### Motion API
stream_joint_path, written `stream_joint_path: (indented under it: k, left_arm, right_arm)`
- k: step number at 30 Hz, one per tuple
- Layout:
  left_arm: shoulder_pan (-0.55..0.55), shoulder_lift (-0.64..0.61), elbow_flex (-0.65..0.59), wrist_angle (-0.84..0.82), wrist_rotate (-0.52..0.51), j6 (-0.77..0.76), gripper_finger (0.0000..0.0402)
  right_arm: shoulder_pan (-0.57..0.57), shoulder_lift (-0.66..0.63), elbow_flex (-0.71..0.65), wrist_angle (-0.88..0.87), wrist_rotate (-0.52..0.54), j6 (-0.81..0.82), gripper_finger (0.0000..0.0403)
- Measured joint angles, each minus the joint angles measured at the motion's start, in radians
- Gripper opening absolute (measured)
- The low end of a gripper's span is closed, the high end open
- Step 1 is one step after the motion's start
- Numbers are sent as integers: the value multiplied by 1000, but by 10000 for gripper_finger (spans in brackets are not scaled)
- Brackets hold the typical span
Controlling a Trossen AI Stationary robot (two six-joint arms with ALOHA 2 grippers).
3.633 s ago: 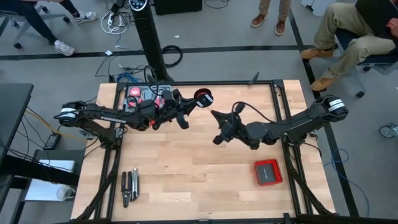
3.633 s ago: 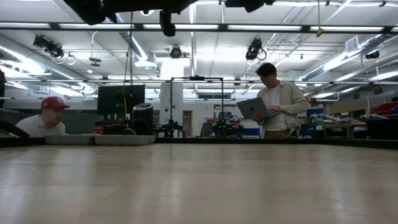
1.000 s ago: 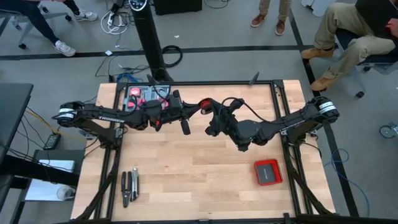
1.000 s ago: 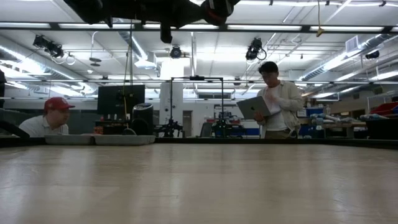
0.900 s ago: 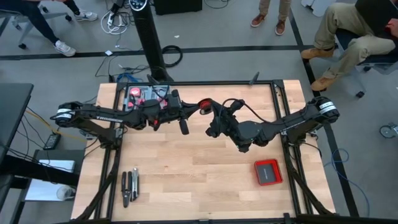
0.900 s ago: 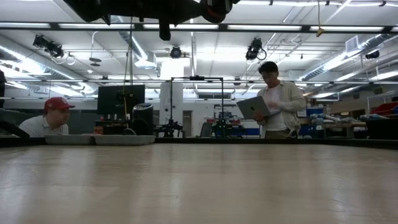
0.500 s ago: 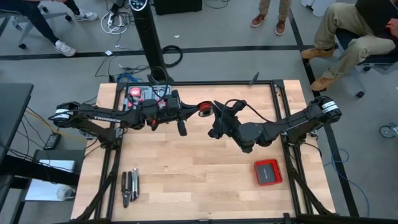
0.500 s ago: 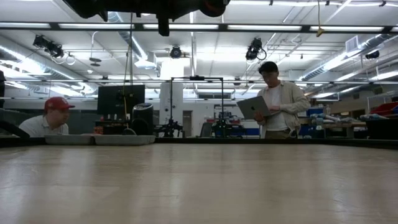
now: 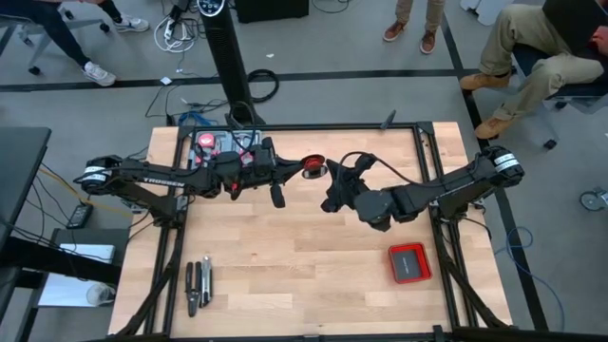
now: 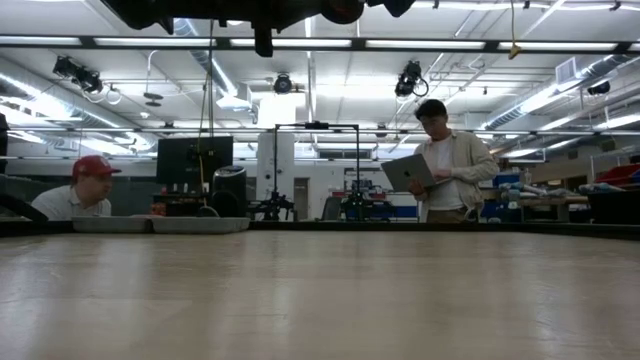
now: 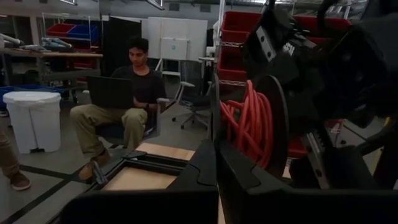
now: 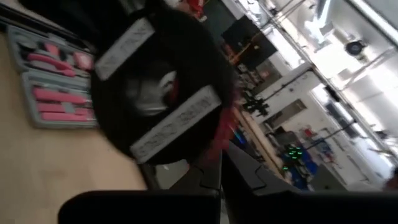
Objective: Coil cords
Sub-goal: Coil the red wire onto the spool
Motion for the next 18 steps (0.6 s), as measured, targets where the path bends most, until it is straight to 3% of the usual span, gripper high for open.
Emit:
stream_joint_path:
  k: [6,14,18]
  left_arm:
    - [0,0,0,1,-3,0,0]
    - [0,0,0,-3,-4,0,0]
    - [0,0,0,-3,-4,0,0]
  right_arm:
    - [1,0,0,-66,-21,76,6]
    - [22,-2,0,-138,53,142,8]
    - [28,-42,0,-286,-11,312,12]
